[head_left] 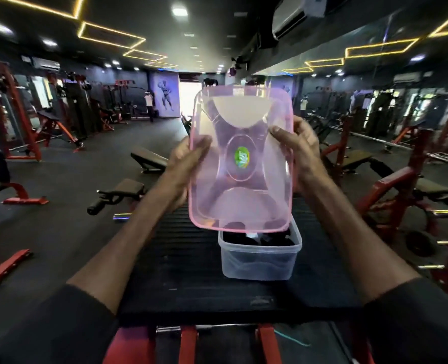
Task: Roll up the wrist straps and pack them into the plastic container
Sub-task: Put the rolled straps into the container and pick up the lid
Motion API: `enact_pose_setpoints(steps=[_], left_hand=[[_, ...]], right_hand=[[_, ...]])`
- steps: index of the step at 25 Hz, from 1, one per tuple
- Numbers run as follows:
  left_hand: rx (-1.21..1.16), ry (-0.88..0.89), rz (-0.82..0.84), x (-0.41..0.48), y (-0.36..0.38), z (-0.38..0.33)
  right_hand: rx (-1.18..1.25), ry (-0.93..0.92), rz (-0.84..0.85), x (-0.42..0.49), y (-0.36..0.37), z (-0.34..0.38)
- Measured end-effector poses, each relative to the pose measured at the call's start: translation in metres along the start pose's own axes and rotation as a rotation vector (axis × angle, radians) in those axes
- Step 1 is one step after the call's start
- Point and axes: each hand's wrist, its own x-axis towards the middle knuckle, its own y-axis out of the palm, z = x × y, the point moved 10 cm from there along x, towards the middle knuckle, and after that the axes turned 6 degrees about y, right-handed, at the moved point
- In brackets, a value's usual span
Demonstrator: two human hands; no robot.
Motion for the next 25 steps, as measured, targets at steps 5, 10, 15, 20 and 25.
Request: enact_pose_setpoints(steps=[5, 10, 15, 20, 25], left_hand=[[-0.013, -0.152, 0.077, -0.018, 0.029, 0.082], [-0.08, -0.289, -0.019, -0.022, 0.015, 0.138], [0.0, -0.358, -0.069, -0.019, -0.002, 0.169], [0.022, -0.416, -0.068, -0.019, -0.01, 0.195], [0.043, -0.5, -0.102, -0.023, -0.01, 0.21]], right_hand=[[-0.004, 0.338, -0.183, -0.017, -0.073, -0.096], [-0.187, 0.428, -0.069, -0.018, -0.085, -0.135], [-0.474, 0.502, -0.016, 0.002, -0.112, -0.19], [-0.78, 0.505, -0.061, -0.003, -0.106, -0.177], [-0.89, 0.531, -0.015, -0.01, -0.108, -0.183]])
